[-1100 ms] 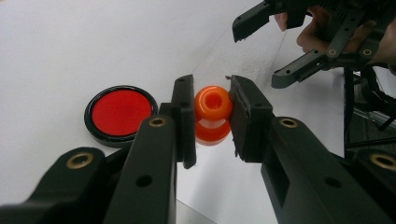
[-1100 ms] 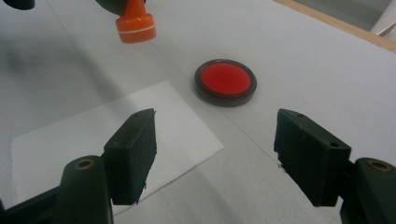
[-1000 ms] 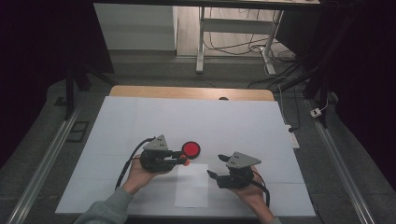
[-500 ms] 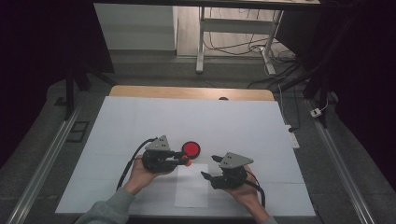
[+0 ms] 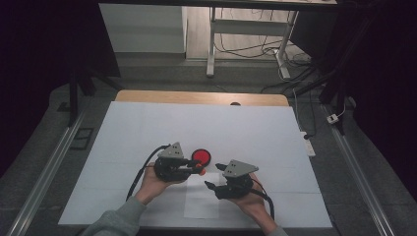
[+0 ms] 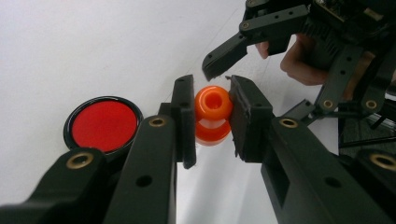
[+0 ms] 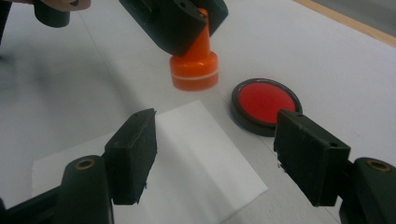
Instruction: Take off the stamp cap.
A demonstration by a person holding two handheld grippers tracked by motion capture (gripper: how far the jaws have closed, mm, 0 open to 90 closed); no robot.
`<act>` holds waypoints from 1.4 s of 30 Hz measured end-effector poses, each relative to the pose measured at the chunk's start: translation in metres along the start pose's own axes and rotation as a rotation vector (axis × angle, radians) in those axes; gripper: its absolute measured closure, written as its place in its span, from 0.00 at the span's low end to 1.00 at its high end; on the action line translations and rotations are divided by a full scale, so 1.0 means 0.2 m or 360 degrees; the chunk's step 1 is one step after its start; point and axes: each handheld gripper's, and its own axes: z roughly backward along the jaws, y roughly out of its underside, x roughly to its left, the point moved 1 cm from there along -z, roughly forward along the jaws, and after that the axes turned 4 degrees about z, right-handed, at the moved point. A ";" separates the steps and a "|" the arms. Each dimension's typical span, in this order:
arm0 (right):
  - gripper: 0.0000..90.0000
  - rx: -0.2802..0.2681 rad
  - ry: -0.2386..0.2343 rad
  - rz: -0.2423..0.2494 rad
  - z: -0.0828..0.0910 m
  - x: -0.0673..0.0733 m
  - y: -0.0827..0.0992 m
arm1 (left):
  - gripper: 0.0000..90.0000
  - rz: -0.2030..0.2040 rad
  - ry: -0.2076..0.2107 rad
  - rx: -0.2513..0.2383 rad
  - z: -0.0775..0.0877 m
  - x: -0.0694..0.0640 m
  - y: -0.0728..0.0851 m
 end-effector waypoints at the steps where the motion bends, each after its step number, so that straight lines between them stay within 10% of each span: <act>1: 0.33 0.0005 -0.0002 0.0003 0.00 0.00 0.00 | 0.80 -0.0001 0.0003 0.0001 0.00 0.00 0.00; 42: 0.55 0.0016 -0.0002 0.0029 -0.10 0.06 -0.05 | 0.80 -0.0010 0.0013 0.0023 -0.02 -0.01 0.00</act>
